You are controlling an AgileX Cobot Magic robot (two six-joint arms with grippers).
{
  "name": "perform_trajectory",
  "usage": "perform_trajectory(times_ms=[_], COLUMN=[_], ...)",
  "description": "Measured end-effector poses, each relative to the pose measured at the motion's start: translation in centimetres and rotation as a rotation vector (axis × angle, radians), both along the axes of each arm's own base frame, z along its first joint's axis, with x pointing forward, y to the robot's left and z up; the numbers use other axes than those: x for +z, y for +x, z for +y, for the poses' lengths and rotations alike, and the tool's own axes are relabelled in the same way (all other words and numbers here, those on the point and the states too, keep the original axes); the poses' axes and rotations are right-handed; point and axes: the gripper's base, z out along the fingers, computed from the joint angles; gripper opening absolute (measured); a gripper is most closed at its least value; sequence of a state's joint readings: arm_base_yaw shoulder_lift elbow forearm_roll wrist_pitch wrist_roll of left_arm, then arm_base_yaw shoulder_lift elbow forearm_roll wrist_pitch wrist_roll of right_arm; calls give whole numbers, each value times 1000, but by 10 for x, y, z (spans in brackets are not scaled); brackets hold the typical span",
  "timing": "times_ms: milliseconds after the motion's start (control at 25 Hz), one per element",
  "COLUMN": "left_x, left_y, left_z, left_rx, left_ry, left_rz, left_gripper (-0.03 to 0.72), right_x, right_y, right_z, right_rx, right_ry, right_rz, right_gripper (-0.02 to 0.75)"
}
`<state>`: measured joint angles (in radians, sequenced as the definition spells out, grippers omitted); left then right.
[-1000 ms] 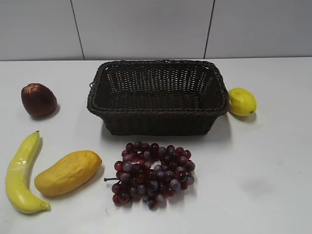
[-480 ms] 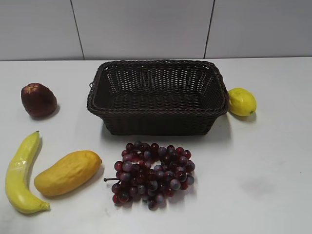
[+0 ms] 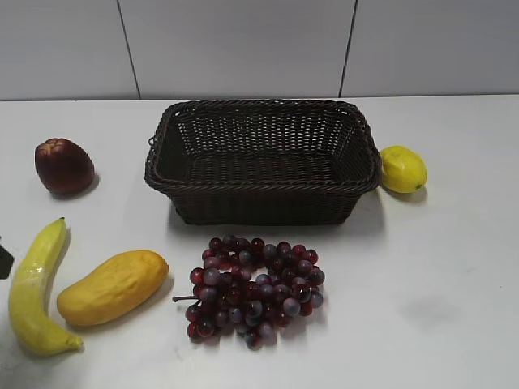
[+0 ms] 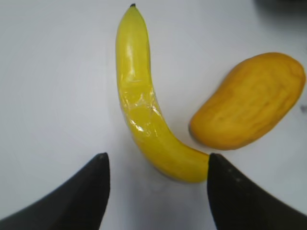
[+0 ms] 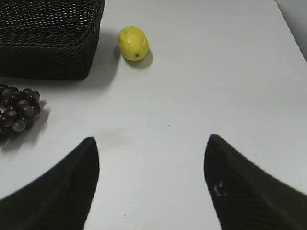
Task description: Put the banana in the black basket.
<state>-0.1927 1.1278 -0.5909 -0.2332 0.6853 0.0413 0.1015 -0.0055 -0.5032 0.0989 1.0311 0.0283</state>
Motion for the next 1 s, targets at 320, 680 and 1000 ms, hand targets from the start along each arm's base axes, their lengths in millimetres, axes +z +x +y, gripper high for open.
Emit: perform_trajectory(times_ms=[320,680,1000], left_x=[-54,-68,-66], left_y=[35,67,84], left_z=[-5,-9,-7], left_rx=[38,41,52], left_ry=[36,55,76], left_rz=[129,144,116], left_gripper=[604,597,591], right_x=[0,0,0], right_y=[0,0,0], right_z=[0,0,0], right_rx=[0,0,0], right_ry=[0,0,0], right_rz=[0,0,0], right_gripper=[519,519,519])
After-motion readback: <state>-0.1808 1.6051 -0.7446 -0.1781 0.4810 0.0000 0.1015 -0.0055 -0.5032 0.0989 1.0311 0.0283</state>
